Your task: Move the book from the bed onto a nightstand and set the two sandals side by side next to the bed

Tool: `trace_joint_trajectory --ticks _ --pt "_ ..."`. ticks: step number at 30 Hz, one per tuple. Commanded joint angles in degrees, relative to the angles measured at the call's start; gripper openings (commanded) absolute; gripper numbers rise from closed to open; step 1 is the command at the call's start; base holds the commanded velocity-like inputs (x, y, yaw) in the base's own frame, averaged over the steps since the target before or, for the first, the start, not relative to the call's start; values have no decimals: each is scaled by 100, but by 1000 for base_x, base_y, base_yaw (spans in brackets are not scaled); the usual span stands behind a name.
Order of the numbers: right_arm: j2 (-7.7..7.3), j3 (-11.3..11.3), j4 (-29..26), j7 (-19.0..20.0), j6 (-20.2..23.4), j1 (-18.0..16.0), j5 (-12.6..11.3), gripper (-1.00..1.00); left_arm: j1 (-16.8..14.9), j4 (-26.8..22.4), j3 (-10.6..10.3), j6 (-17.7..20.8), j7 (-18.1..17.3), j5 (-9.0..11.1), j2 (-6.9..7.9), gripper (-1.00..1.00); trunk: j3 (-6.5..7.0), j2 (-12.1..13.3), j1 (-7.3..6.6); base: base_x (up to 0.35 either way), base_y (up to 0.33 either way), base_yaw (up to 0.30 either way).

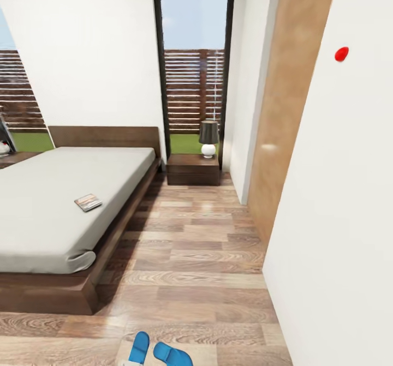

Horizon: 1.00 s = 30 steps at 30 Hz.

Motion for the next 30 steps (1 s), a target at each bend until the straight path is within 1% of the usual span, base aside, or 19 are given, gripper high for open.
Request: trace_joint_trajectory --ticks 1,27,30 --pt "-1 -5 4 25 14 0 -40 100 -5 6 50 -22 -18 -61 -1 -100 -5 -3 -1 0 0 290" --pt "-1 -5 4 25 14 -3 -40 100 -5 6 50 -22 -19 -61 -1 -100 -5 -3 -1 0 0 292" --pt "-1 -6 4 25 14 -1 -40 100 -5 6 50 -22 -18 -61 -1 -100 -5 -3 -1 3 0 222"
